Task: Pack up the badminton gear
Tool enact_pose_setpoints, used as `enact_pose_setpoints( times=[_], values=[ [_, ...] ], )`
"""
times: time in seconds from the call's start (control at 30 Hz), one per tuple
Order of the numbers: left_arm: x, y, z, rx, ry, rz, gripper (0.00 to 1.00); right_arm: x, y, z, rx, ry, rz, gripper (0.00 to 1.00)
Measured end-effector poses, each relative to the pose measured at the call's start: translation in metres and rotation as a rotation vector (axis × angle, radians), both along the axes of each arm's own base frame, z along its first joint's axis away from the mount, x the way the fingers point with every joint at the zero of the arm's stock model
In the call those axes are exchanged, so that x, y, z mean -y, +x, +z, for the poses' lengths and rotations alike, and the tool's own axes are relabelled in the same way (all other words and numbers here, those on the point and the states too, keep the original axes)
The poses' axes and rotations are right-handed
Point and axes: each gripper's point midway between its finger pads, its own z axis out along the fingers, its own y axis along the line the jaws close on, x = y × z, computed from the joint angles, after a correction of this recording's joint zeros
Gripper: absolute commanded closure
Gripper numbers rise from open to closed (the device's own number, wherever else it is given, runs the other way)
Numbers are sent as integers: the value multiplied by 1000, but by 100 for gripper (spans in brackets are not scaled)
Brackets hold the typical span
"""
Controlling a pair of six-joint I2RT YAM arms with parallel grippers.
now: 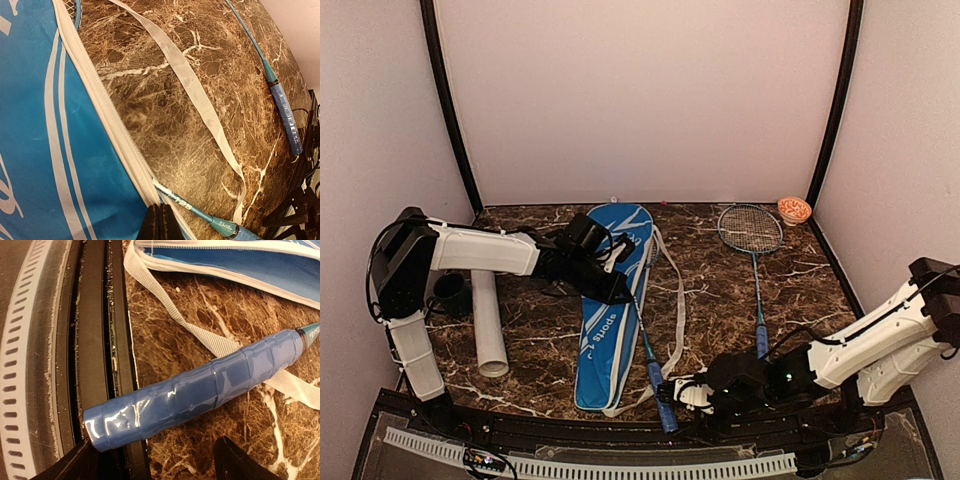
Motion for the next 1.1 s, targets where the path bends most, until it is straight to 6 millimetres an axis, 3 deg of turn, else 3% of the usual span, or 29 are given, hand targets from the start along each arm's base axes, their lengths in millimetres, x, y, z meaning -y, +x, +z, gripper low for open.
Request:
enact_pose_setpoints(
  times=[0.2,0.63,0.83,1.1],
  values=[
    [1,-2,1,-10,-11,-9,100,-13,8,-3,44,-3,-13,43],
    [6,-4,3,-14,-41,-23,100,-55,30,23,146,89,-81,64],
    [10,-10,1,-17,-45,-38,100,-72,37,23,171,107,-107,70],
    [10,-10,-1,-19,-57,-23,100,-79,39,13,173,106,-129,74]
  ],
)
